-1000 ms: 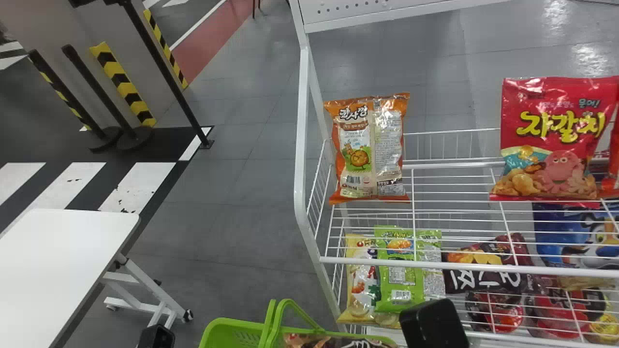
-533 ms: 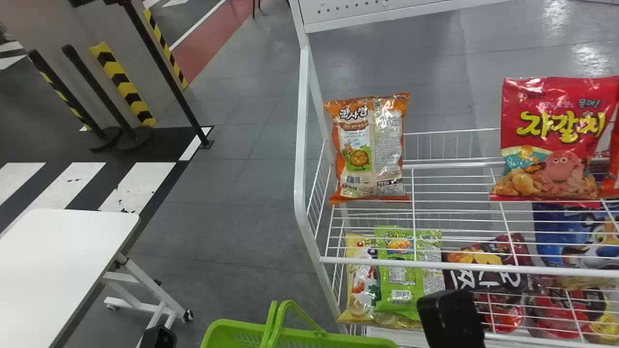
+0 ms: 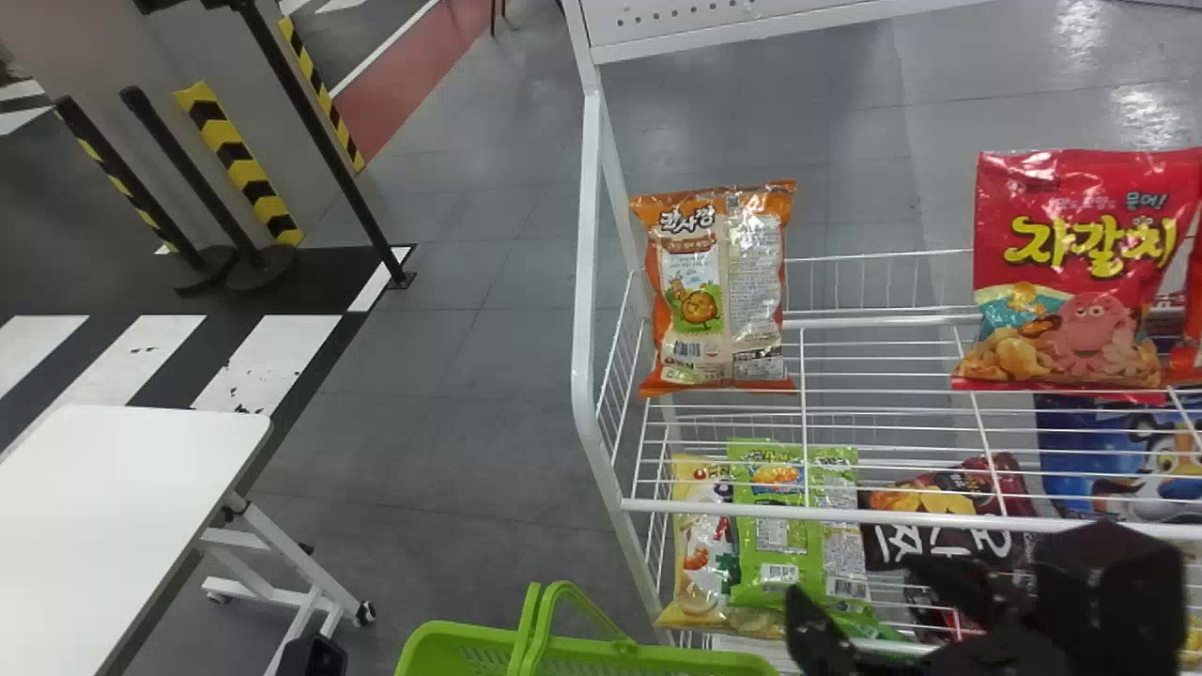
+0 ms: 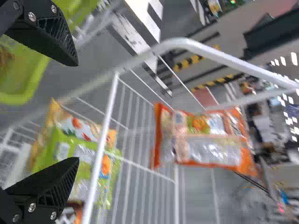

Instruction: Hold basket handle with left hand then pick spicy shrimp crackers with right hand and place into basket

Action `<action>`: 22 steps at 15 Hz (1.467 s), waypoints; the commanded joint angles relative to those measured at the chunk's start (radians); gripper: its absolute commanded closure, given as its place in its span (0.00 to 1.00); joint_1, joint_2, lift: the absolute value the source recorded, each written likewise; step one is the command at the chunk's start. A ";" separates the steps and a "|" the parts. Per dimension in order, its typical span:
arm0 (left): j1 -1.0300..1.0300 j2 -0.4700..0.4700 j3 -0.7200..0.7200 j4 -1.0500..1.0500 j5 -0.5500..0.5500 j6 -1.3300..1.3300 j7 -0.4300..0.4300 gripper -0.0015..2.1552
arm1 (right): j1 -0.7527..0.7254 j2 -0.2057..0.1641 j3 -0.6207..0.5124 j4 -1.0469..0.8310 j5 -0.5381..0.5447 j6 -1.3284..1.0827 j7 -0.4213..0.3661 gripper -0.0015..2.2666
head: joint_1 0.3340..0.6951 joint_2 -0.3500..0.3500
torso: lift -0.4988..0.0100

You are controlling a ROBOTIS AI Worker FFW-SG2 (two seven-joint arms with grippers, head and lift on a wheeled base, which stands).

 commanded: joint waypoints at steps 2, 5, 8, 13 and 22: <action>0.004 -0.004 0.005 0.006 0.000 0.001 -0.013 1.00 | 0.056 0.001 -0.141 0.086 -0.013 -0.259 0.002 0.04 | 1.00 1.00 | 0.96; 0.015 -0.010 0.011 0.005 0.000 0.001 -0.013 1.00 | 0.075 0.001 -0.246 0.212 -0.046 -0.548 0.022 0.04 | 1.00 1.00 | 0.96; 0.016 -0.010 0.012 0.005 0.000 0.001 -0.013 1.00 | 0.079 0.001 -0.336 0.339 -0.090 -0.778 0.080 0.04 | 1.00 0.93 | 0.96; 0.025 -0.016 0.020 0.003 0.002 0.001 -0.013 1.00 | 0.081 0.001 -0.407 0.443 -0.096 -0.888 0.100 0.04 | 1.00 0.75 | 0.96; 0.038 -0.019 0.021 -0.009 0.000 0.001 -0.013 1.00 | 0.104 0.001 -0.430 0.482 -0.124 -0.999 0.111 0.04 | 1.00 0.69 | 0.96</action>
